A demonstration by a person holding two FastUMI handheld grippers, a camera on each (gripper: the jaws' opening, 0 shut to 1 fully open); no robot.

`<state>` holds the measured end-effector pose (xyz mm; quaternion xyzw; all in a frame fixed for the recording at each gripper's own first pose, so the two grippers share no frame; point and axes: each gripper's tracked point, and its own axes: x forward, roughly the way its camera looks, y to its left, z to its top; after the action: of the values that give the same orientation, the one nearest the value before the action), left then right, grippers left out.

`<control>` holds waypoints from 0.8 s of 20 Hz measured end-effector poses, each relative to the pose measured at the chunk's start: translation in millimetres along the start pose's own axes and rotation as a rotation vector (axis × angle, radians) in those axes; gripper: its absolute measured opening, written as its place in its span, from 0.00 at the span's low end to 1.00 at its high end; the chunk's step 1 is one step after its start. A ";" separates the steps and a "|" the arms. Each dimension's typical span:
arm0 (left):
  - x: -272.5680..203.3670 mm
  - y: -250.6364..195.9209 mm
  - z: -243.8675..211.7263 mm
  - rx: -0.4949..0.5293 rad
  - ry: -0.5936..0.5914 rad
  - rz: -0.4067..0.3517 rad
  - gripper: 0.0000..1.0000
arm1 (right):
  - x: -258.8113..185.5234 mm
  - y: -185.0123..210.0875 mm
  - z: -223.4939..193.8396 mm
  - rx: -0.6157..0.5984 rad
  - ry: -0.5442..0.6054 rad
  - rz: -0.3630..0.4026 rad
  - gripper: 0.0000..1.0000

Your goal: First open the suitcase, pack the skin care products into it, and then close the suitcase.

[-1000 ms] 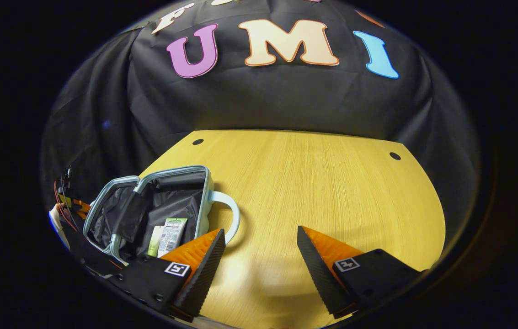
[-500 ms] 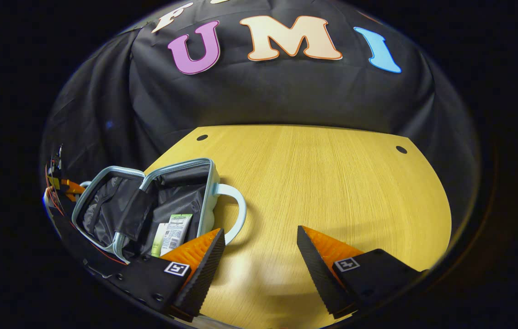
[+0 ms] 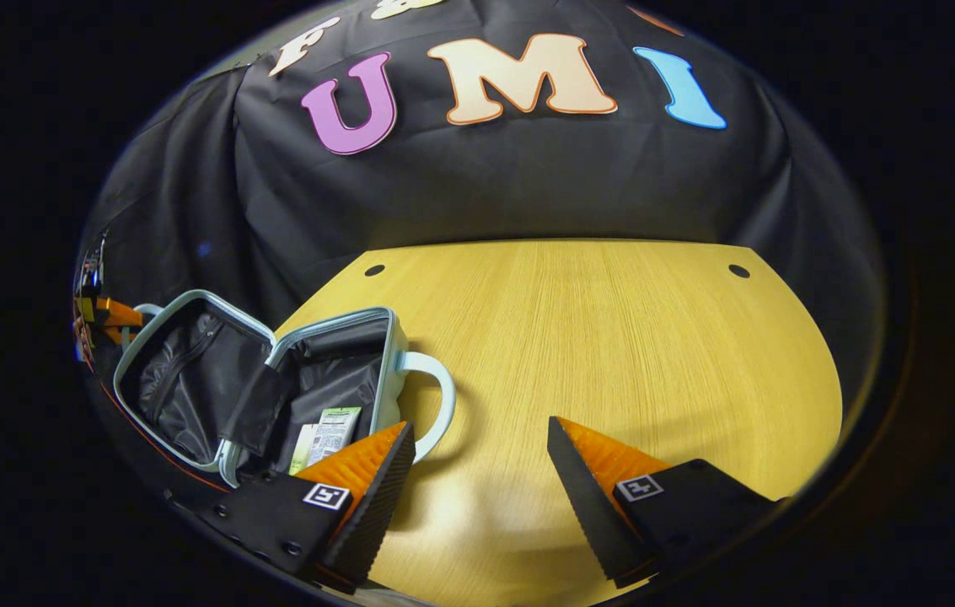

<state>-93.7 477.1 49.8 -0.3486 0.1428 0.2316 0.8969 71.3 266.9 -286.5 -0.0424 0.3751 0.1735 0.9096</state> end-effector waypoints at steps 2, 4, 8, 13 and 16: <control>-4.1 -25.0 -3.0 0.043 -0.003 -0.017 0.07 | -2.5 -2.6 0.4 -0.002 -0.001 0.012 0.94; -3.6 -52.8 -8.2 0.102 -0.009 -0.022 0.07 | -4.2 -5.5 1.4 -0.009 -0.007 0.026 0.99; 1.9 -119.8 -27.8 0.228 -0.003 -0.064 0.07 | -9.1 -17.1 5.0 -0.001 -0.011 0.054 0.98; 25.4 -200.4 -74.8 0.311 0.053 -0.168 0.07 | -18.3 -48.5 16.4 -0.022 -0.031 0.058 0.98; 43.7 -238.6 -107.7 0.332 0.107 -0.222 0.07 | -25.9 -69.2 23.2 -0.012 -0.044 0.052 0.98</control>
<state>56.2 261.5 87.9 -0.2213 0.1872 0.0858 0.9532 93.7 199.5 -255.6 -0.0345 0.3548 0.2001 0.9126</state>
